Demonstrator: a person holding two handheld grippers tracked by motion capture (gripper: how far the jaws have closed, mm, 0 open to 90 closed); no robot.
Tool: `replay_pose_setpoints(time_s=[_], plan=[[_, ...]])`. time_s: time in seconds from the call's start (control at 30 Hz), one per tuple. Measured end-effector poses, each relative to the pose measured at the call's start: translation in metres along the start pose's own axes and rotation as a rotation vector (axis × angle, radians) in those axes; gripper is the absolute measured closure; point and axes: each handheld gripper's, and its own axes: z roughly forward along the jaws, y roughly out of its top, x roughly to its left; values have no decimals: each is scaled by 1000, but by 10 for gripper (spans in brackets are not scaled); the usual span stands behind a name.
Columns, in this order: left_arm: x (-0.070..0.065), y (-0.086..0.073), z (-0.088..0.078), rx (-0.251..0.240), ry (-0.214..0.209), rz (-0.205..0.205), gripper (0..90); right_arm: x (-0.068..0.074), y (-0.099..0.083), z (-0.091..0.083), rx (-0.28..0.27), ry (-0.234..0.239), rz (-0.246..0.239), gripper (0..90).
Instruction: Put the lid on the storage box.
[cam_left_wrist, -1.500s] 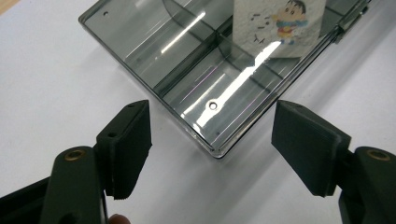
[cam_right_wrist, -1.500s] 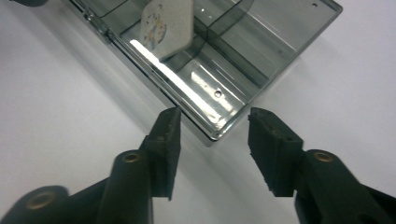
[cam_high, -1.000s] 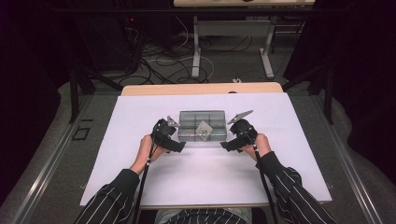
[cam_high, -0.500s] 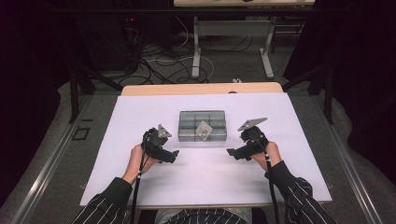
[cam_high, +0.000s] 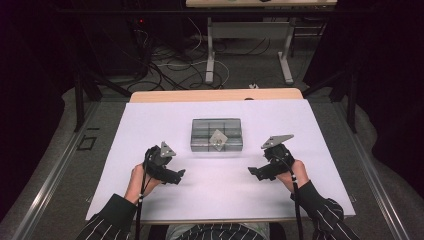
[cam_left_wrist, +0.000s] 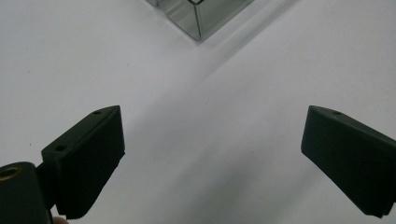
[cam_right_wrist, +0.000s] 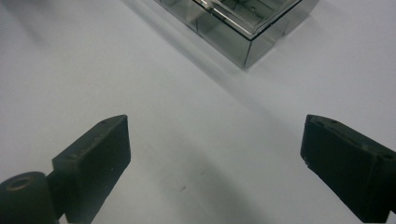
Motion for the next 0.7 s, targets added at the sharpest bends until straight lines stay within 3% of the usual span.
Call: replay_pose_setpoints(time_s=[0.7], plan=[[-2,-38,-30,-33,4,-15,4,5,-43,-23,-9,-4,19,0]])
